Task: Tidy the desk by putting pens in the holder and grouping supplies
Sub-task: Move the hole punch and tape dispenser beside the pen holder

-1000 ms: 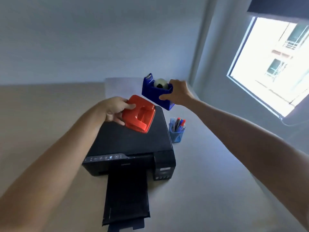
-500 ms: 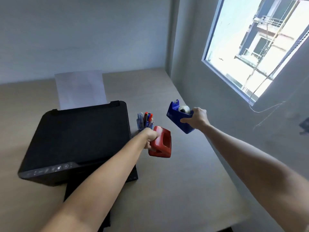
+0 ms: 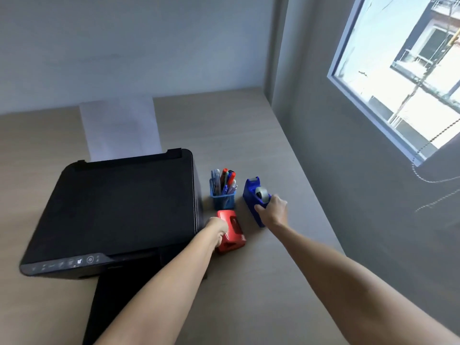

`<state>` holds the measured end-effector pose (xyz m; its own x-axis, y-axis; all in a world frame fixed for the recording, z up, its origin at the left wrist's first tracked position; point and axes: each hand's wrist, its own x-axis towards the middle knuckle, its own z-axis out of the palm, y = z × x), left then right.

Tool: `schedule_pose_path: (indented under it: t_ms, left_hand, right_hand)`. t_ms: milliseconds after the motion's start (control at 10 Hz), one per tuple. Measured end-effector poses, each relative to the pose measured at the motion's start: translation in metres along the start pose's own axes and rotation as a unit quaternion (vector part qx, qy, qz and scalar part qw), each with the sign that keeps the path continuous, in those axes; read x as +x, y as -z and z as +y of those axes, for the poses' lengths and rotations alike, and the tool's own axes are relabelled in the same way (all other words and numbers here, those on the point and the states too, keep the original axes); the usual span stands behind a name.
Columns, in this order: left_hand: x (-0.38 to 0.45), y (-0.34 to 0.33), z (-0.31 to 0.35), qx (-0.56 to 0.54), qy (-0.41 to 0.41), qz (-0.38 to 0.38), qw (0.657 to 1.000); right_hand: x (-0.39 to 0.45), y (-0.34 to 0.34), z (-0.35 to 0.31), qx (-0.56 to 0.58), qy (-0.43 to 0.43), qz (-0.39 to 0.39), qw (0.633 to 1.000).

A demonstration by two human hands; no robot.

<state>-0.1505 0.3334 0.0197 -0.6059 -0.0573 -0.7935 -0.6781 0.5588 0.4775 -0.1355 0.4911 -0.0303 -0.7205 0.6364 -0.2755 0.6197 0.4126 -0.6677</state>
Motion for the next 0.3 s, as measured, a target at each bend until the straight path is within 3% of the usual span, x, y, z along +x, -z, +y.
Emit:
schedule_pose_path:
  t_ms: [100,300]
  left_hand:
    - [0.007,0.001,-0.001,0.046,-0.014,-0.005,0.999]
    - [0.029,0.006,-0.01,0.031,-0.013,-0.037,0.999]
  right_hand:
    - [-0.01,-0.022,-0.002,-0.016,-0.001,-0.004,1.0]
    - [-0.014,-0.026,-0.007,-0.04,-0.013,-0.028,0.999]
